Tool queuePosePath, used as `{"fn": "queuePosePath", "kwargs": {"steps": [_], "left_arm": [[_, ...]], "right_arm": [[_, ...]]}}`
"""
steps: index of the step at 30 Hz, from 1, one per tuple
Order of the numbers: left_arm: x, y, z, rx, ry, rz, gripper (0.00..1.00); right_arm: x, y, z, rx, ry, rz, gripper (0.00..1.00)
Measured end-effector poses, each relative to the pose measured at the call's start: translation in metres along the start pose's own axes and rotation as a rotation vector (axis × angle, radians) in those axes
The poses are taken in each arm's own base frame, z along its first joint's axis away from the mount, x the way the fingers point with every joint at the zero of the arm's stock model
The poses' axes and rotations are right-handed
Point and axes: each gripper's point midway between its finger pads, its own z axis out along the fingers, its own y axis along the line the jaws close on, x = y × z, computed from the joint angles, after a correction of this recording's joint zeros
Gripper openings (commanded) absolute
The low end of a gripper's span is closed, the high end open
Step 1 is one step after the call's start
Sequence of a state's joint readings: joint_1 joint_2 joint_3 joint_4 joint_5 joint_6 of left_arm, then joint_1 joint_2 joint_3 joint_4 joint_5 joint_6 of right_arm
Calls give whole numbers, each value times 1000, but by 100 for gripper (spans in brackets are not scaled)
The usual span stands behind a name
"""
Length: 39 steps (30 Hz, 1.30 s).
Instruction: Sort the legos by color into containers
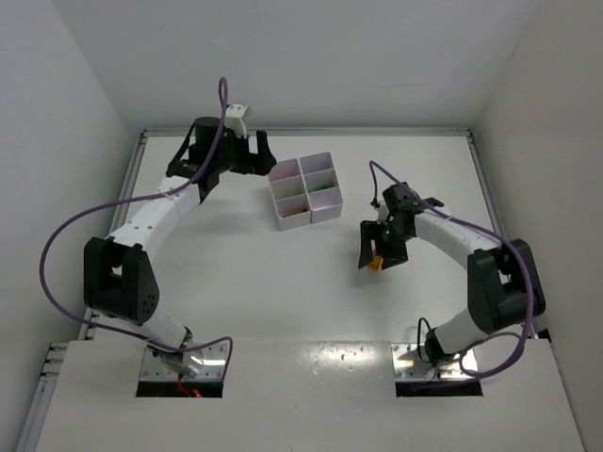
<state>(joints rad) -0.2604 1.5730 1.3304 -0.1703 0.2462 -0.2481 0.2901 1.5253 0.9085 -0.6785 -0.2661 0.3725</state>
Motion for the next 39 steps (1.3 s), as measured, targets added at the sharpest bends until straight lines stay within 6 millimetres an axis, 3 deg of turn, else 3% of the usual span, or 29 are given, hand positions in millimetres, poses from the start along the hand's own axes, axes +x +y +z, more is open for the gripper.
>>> {"fn": "queuePosePath", "kwargs": {"steps": [6,13,20,23,24,26,29,32,39], "left_arm": [[5,5,1,-25,8,0,100],[9,9,1,-41,14,-1,100],[10,10,1,-48,16,0,100],[10,10,1,-48,16,2,100],[10,10,1,-48,16,2,100],[10,10,1,-48,16,2,100],[10,10,1,-48,16,3,100],[10,9,1,-42,17,6,100],[11,4,1,-10,22,22,100]], "right_arm": [[9,-28,19,90,65,154,67],[-6,-45,30,139,52,217,60],[-22,-45,38,134,36,229,32],[-32,-45,38,129,20,212,15],[-35,-45,38,131,14,201,6],[-41,-47,37,137,4,168,0],[-60,-47,29,145,-33,75,0],[-95,-40,11,137,-114,-77,0],[-167,2,-48,29,-328,-528,0]]}}
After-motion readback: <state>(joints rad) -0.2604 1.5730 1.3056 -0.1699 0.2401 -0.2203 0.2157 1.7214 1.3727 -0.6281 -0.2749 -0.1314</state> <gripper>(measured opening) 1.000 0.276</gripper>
